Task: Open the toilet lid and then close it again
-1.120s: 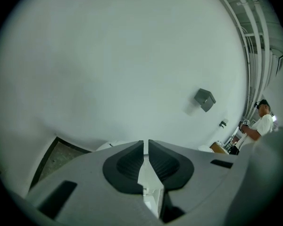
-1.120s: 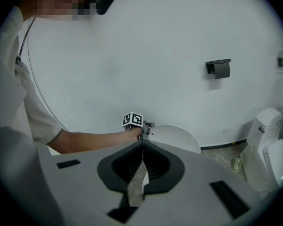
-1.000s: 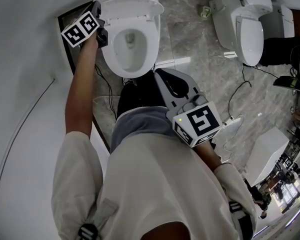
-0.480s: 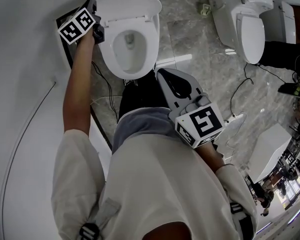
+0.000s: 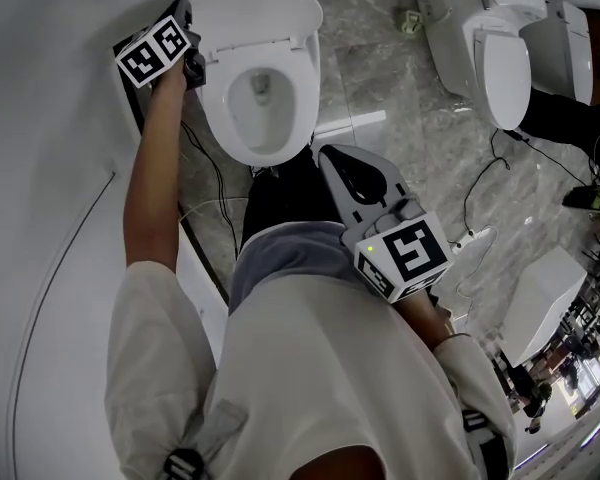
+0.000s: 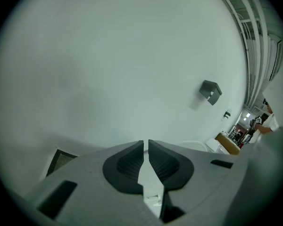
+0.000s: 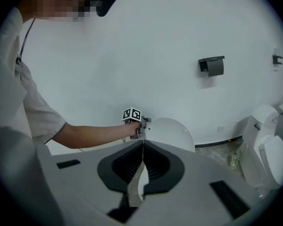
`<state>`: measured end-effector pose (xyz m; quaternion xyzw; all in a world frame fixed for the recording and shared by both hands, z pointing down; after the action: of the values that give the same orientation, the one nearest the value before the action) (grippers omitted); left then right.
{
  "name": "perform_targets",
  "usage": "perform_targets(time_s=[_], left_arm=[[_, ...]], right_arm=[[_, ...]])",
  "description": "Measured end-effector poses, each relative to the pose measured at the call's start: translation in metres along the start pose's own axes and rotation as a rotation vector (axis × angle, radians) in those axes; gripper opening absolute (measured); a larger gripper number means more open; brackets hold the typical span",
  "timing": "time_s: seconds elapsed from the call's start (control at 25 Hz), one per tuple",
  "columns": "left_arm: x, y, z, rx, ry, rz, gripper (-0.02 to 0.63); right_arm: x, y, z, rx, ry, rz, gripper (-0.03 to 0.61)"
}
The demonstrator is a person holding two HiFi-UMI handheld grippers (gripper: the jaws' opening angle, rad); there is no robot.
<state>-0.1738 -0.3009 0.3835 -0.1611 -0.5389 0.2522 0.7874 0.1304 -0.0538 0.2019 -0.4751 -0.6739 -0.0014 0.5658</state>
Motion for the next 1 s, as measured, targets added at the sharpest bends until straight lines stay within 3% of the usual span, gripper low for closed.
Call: perform_targets(time_s=[0.24,0.36,0.68,0.84,1.0], left_arm=[[0.007,-0.001,0.004,-0.002,-0.077,0.058,0.031],[0.004,0.001,0.007,0.007,-0.156,0.061,0.031],[-0.017,-0.001,-0.005,0.098,-0.546,0.123,0.038],[-0.024,-0.007,-0.011,0.16,-0.708,0.164,0.074],[-0.025,-0.012,-0.026,0.242,-0.938,0.24,0.104]], right_arm=[[-0.002,-0.003,0.0,-0.003,0.003,0.001,0.011],[-0.002,-0.004,0.001,-0.007,0.005,0.001,0.011],[-0.002,-0.005,0.001,-0.006,-0.004,0.0,0.011],[-0.001,-0.004,-0.001,0.01,-0.016,0.002,0.011],[-0.001,-0.001,-0.005,0.016,-0.018,0.002,0.011]])
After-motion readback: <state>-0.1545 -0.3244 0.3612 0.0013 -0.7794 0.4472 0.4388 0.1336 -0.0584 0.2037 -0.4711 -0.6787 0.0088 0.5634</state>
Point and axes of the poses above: the fingertips, and each gripper's own axes: y backward along the fingers, z to its left, x out of its underside, the point moved 8 cm from there along y, backward along the fingers, and after that the axes turned 1 degree about -z, right-handed, at the moved point
